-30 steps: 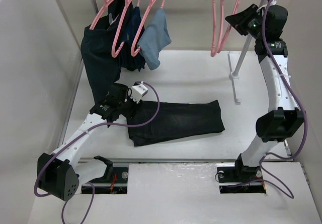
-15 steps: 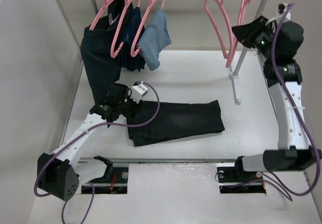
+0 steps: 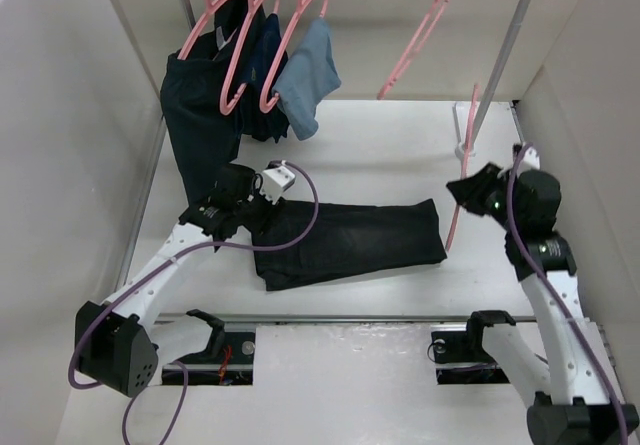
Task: Place the trousers on the hanger
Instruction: Pick up the hanger from the clothesline, then place the trousers on the hanger.
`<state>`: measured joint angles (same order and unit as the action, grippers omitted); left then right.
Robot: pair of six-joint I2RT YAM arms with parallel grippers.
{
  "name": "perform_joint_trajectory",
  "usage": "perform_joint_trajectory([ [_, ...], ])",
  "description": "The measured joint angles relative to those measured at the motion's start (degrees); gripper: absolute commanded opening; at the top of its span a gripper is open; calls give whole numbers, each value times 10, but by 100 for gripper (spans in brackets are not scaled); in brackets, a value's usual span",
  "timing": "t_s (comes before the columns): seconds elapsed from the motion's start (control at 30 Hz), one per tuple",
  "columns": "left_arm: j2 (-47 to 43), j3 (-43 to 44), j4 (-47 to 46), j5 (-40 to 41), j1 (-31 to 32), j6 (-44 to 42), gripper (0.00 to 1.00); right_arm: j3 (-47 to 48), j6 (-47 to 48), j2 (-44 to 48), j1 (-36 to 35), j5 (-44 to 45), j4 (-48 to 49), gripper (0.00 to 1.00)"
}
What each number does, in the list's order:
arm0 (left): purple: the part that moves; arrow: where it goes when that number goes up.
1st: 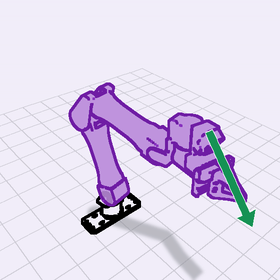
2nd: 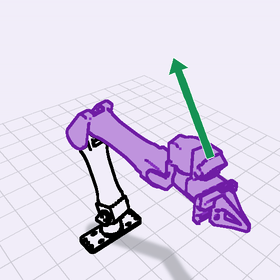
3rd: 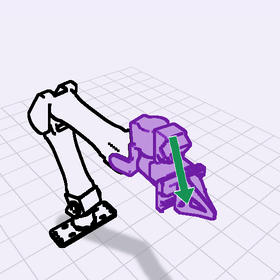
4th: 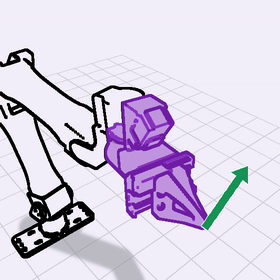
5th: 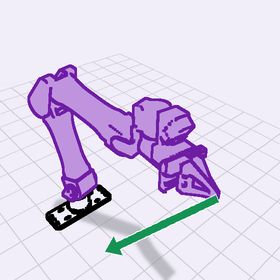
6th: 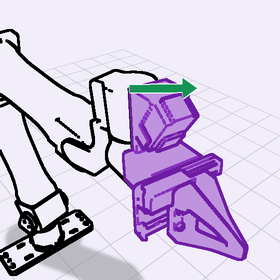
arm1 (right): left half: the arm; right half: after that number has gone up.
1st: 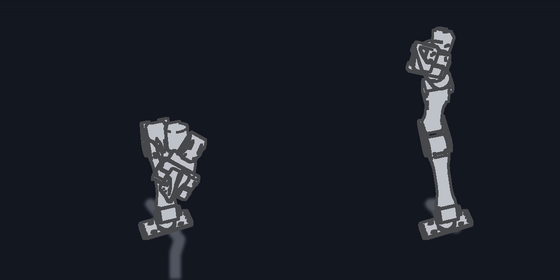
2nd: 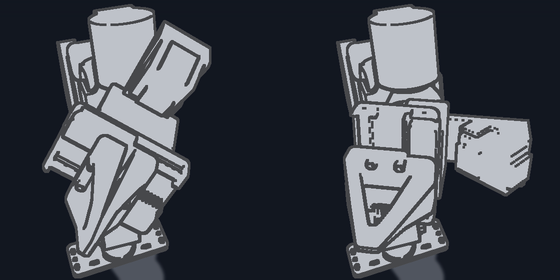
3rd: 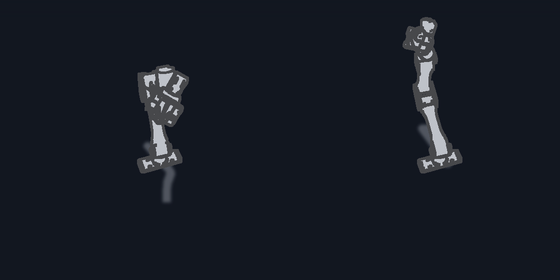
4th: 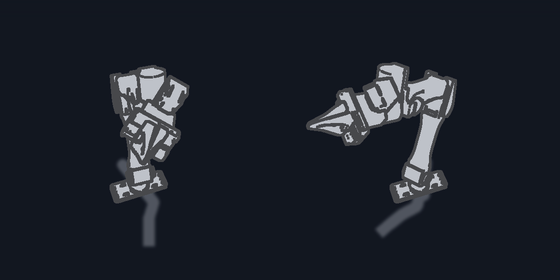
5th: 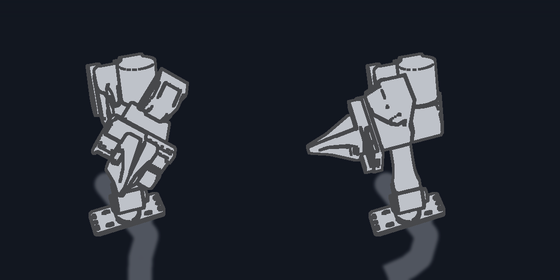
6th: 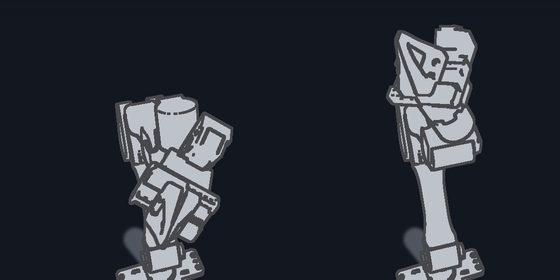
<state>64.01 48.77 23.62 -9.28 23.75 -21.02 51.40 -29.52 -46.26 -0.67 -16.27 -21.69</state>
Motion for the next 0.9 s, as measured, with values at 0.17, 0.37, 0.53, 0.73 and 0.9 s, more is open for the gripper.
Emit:
perform_joint_trajectory([
  [0.17,3,16,4,-23,-1,0,48,-127,-27,121,-38,15,-36,0],
  [0.37,14,63,10,-83,-2,3,54,-206,-71,162,-138,44,-35,0],
  [0.53,38,114,12,-153,-2,24,62,-197,-90,57,-295,117,18,0],
  [0.73,70,152,12,-233,-2,68,90,-174,-113,-132,-431,176,120,0],
  [0.9,100,159,3,-297,-2,114,100,-175,-127,-213,-441,192,195,0],
])
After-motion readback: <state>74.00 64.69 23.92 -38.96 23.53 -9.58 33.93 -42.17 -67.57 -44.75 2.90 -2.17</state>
